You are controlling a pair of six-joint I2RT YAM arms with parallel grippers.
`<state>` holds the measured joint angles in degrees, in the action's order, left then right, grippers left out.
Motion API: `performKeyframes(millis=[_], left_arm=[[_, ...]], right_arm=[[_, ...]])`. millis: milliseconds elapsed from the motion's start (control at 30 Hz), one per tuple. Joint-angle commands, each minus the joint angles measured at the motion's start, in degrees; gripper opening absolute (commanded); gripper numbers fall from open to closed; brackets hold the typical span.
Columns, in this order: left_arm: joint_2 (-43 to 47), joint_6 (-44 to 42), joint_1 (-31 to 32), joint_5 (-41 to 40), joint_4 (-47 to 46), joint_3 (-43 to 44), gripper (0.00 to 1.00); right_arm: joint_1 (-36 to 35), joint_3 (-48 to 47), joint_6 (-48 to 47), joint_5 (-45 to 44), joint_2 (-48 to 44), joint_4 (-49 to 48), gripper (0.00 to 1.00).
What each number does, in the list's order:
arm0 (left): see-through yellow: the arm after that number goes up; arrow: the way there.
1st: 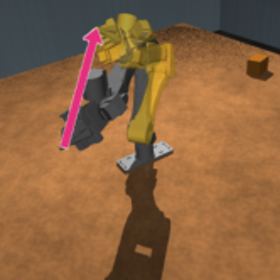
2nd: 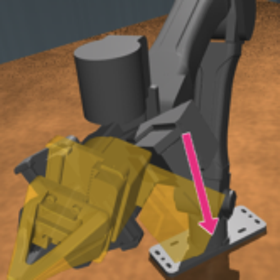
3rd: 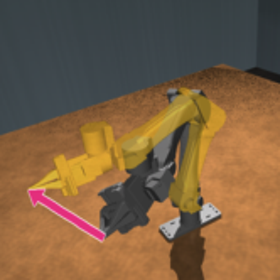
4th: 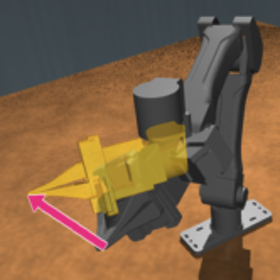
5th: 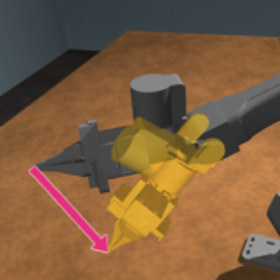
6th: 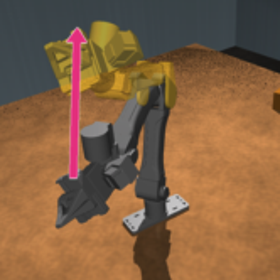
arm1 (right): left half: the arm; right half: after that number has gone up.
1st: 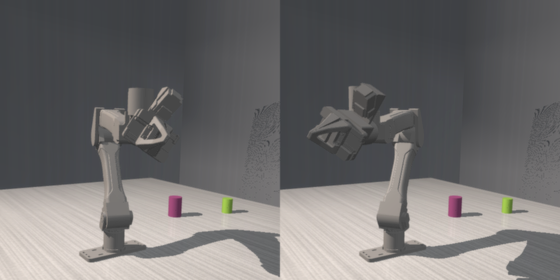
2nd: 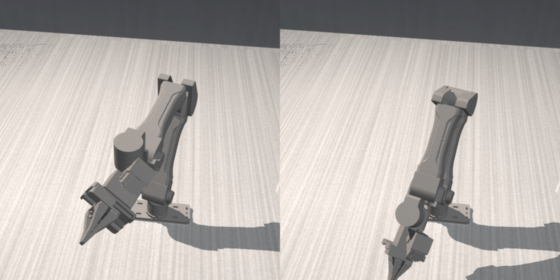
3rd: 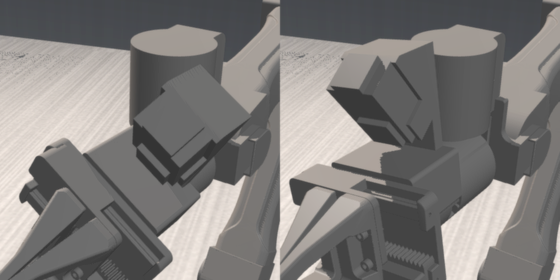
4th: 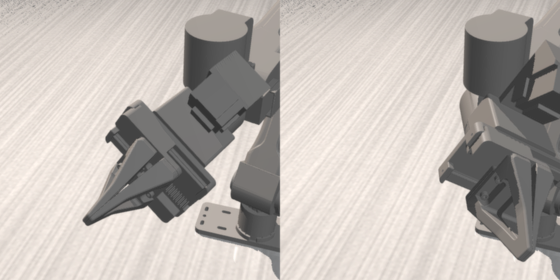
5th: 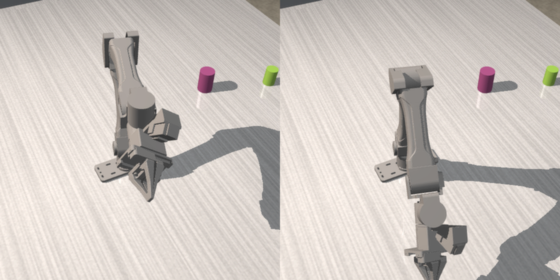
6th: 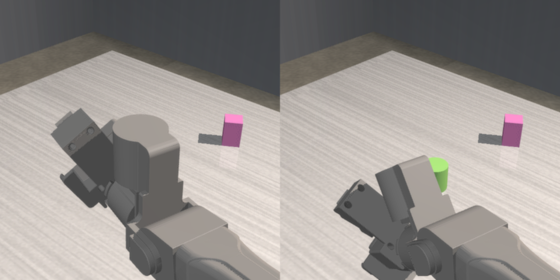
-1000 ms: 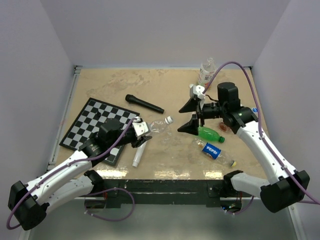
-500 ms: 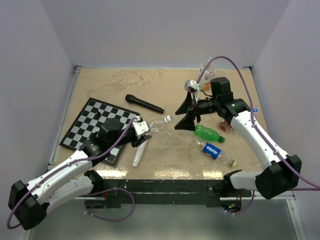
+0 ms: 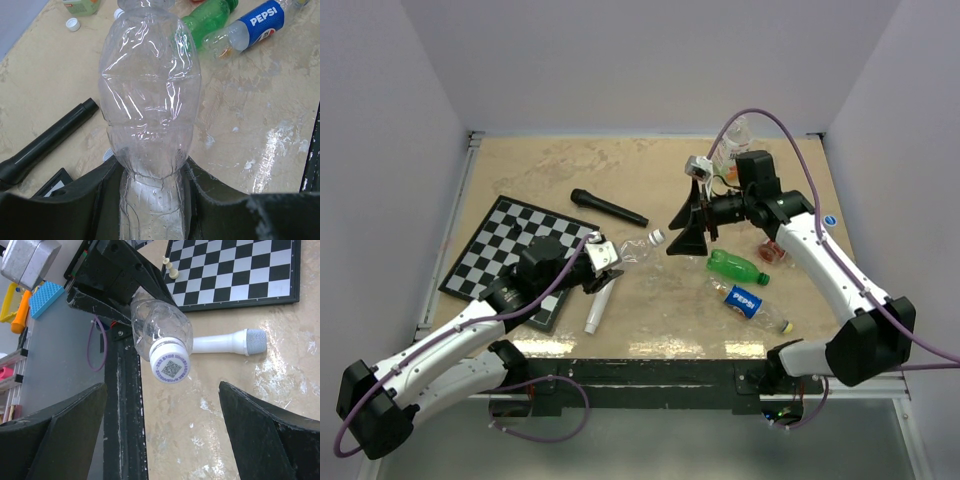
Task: Unscrew the bottle caps
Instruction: Unscrew the bottle cap from the plastic bottle.
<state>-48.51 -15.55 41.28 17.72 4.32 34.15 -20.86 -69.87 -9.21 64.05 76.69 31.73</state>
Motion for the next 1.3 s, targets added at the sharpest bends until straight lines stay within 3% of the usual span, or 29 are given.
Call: performKeyframes(millis=[0, 267, 667, 1100, 1267], left_arm=[[-0.3, 0.7, -0.1, -0.2, -2.8, 0.8, 0.00], [-0.7, 0.7, -0.1, -0.1, -2.7, 0.9, 0.00], [-1.0, 0.7, -0.1, -0.2, -2.7, 0.9, 0.00], [-0.3, 0.9, -0.1, 0.1, -2.7, 1.0, 0.00], [-0.2, 0.8, -0.1, 0.0, -2.7, 1.0, 0.00]], right_arm=[[0.1, -5.5, -1.9, 0.4, 2.8, 5.3, 0.98], [-0.4, -10.6, -6.8, -0.3, 7.3, 13.4, 0.98], [-6.6, -12.3, -2.0, -2.1, 10.4, 10.3, 0.92], [-5.1, -11.8, 0.7, -4.2, 6.5, 7.9, 0.87], [-4.5, -11.8, 1.6, -4.1, 6.5, 7.2, 0.79]])
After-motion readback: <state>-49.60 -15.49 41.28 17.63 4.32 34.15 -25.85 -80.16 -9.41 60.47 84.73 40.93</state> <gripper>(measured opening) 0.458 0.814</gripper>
